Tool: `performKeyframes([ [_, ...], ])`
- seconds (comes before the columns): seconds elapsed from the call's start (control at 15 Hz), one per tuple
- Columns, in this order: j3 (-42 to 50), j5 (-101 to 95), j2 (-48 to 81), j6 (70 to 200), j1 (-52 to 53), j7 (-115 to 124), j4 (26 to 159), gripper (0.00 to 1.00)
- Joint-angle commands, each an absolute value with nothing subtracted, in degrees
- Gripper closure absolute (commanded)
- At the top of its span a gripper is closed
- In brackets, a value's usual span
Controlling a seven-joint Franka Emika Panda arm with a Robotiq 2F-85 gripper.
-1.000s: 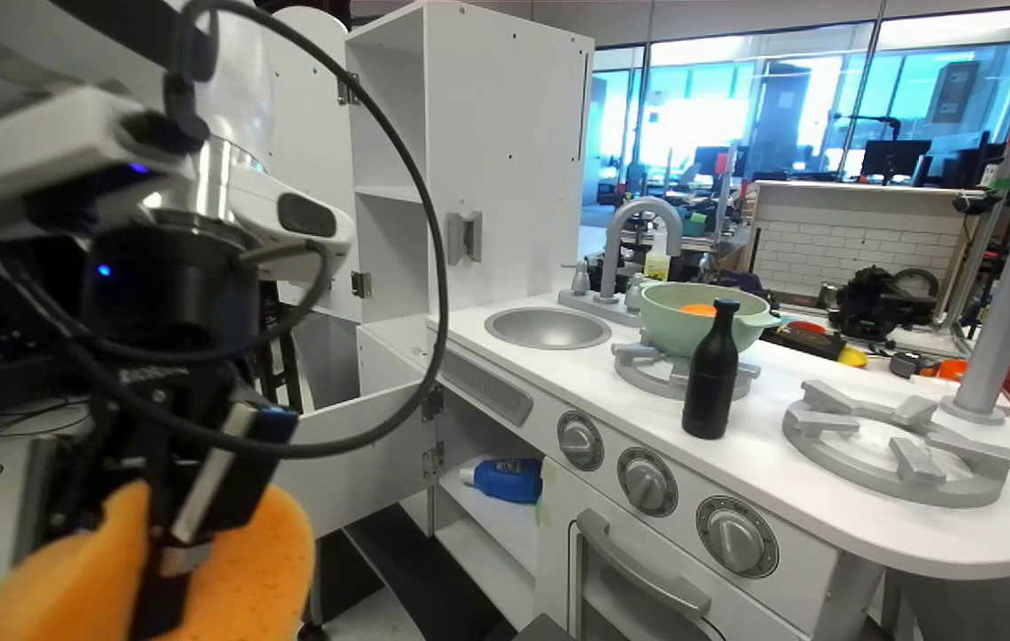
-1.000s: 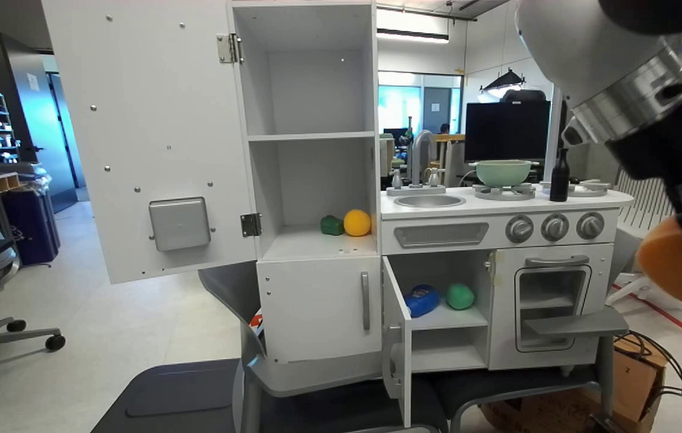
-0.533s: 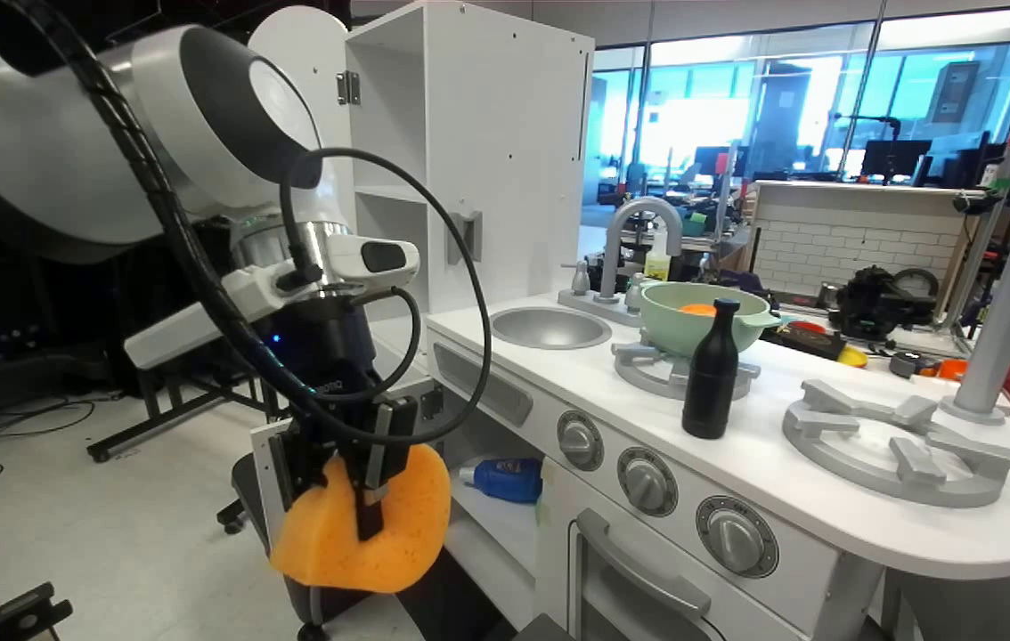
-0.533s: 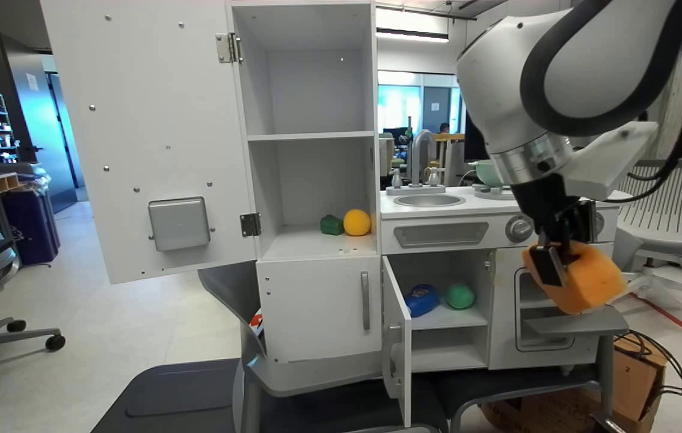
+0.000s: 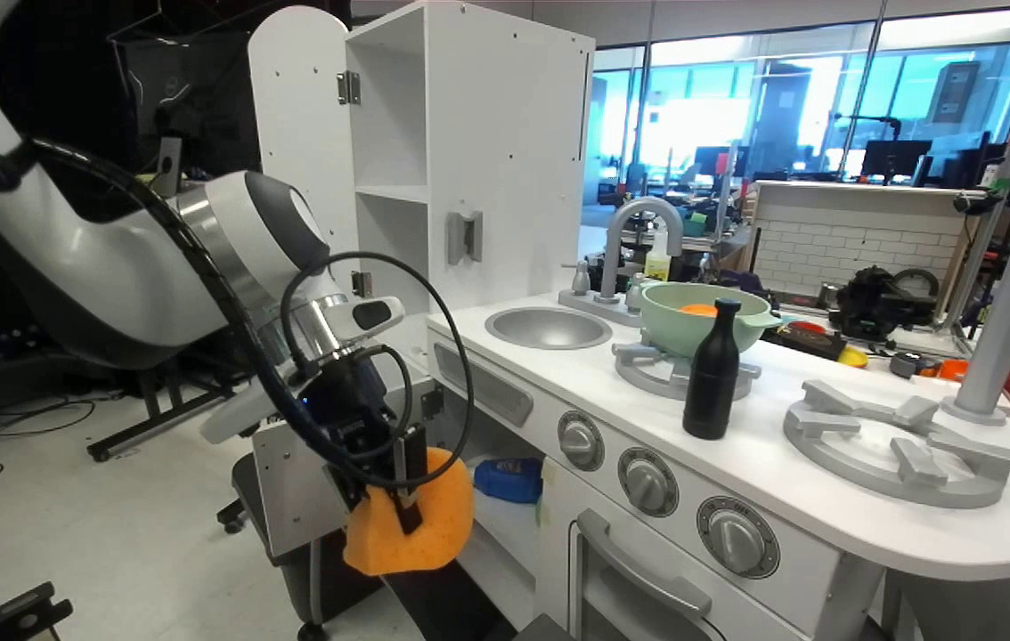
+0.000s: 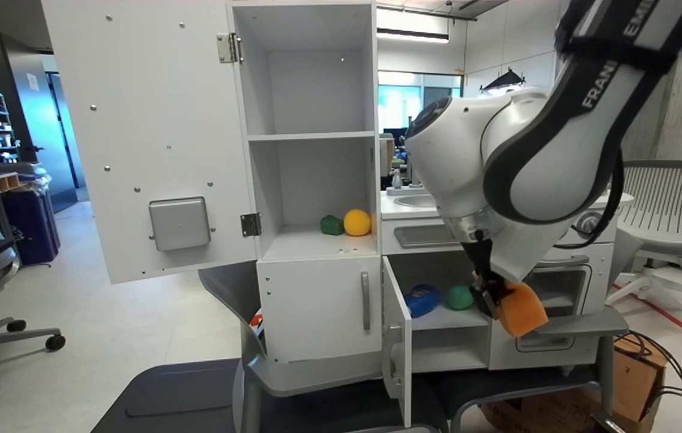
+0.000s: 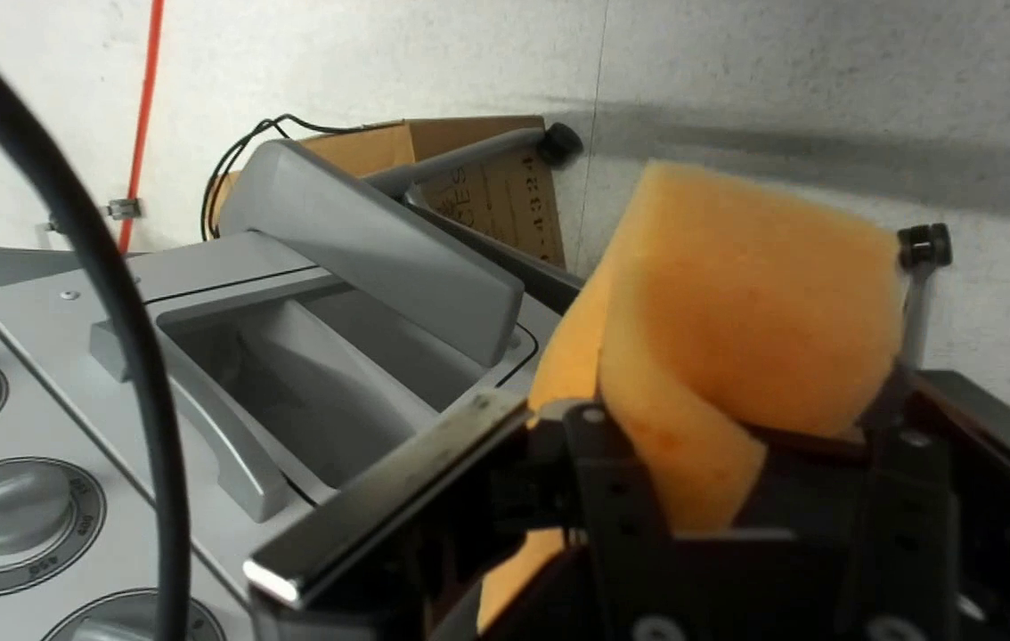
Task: Put the sponge and bottle in the open cabinet and then close the cabinet door
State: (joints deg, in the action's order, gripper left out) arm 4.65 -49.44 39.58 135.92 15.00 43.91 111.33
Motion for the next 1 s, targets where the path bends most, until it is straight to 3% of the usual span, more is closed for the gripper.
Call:
performKeyframes([
  [0.0,7.10,-52.97,47.29,137.88,16.16,49.42,103.73,1.00],
  [0.93,8.65,-60.70,61.89,138.36,15.35,51.08,82.06,1.00],
])
